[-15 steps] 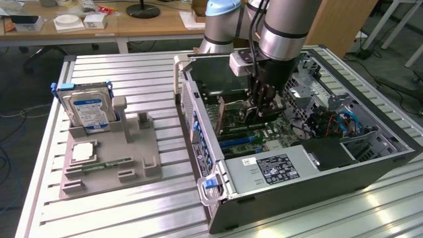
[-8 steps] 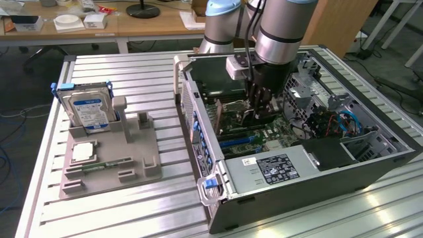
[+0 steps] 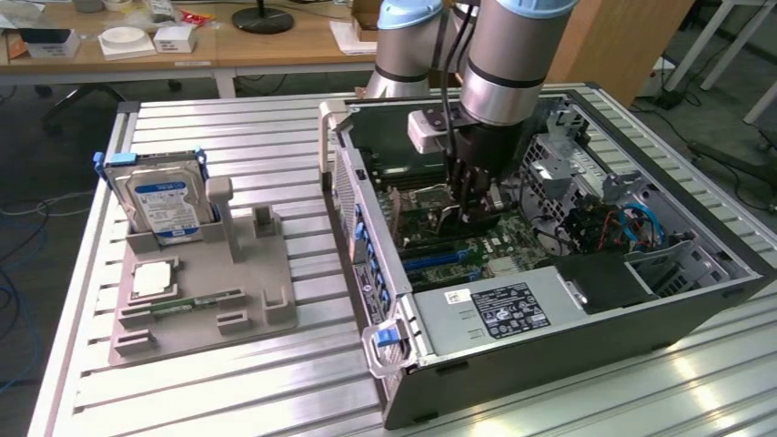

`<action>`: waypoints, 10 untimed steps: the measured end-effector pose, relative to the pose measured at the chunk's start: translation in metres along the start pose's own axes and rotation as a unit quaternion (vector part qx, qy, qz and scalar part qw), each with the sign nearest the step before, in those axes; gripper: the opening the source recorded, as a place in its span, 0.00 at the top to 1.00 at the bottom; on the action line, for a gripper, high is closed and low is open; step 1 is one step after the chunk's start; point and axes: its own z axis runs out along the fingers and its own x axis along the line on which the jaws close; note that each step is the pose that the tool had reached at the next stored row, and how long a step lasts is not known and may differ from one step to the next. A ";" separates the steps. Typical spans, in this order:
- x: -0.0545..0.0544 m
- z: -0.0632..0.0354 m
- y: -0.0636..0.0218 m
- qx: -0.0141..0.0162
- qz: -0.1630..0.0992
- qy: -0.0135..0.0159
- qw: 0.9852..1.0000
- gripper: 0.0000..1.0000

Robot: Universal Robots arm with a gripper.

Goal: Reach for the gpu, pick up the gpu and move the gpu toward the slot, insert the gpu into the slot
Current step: 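Insert the gpu into the slot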

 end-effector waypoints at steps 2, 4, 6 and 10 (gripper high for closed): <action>0.000 0.0009 0.0001 0.000 0.000 0.000 1.000 0.73; 0.001 0.0015 0.0002 0.000 0.000 0.000 1.000 0.73; 0.001 0.0019 0.0009 0.000 0.000 0.000 1.000 0.73; 0.001 0.0025 0.0039 0.000 0.000 0.000 1.000 0.73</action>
